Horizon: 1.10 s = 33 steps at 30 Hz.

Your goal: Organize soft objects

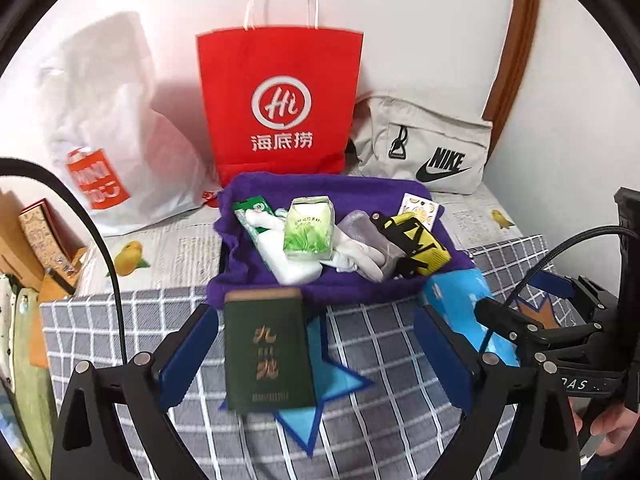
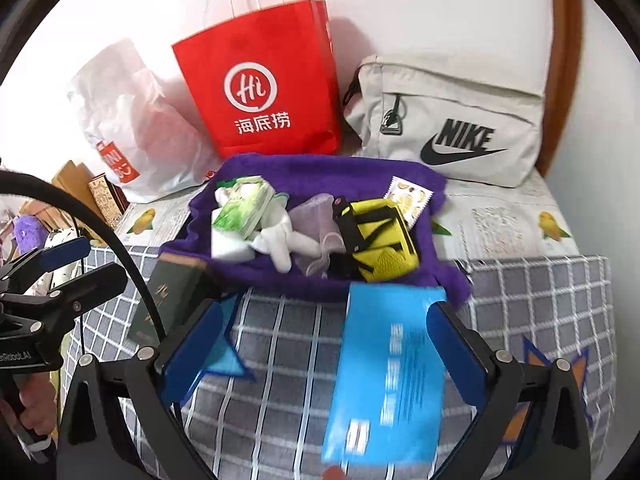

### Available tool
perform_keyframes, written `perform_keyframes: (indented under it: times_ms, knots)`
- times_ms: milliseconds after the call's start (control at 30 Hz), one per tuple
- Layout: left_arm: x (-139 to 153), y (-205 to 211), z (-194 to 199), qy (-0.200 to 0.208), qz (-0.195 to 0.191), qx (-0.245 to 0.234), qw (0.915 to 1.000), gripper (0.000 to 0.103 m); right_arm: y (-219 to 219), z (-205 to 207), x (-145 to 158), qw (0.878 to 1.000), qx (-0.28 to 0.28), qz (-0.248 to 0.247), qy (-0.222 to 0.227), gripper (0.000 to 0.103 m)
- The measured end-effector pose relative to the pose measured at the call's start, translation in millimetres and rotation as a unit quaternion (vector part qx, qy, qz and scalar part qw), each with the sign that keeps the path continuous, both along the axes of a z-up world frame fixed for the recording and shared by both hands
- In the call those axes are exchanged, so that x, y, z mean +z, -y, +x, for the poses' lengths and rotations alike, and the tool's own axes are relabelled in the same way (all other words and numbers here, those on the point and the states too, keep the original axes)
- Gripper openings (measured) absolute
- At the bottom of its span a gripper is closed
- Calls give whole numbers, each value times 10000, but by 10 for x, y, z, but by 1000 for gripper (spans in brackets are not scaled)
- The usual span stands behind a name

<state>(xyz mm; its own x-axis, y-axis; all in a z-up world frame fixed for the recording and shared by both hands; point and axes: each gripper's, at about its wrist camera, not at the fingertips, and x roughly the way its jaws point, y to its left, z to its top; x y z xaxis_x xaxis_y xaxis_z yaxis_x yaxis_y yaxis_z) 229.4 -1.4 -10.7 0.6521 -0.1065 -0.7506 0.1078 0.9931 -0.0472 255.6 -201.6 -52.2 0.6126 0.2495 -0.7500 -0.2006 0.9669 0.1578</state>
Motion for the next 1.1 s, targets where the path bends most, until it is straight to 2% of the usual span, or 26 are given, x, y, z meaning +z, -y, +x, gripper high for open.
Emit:
perform_keyframes:
  times_ms: [267,467,667,767,1100]
  knots:
    - [120,-14,-801,259,-130,241,9993,102,1,-791,202,9988,-70,-383,308,103]
    - [128,35,-1259,271,-100,297,9991,102,75,-1228,203,9990,-192,-194,347,103]
    - [-6,81,-1485,242,-14,362,9991,102,73,-1555,179,9981,-198,-340,464,103]
    - [-55,77,-1570,234,-161,347,9990,102,59,-1650,147,9979,-205,-430,436,103]
    - [-82,66,-1721,277,-78,374,9989,102,41,-1847,103,9971,-276,-474,528,103]
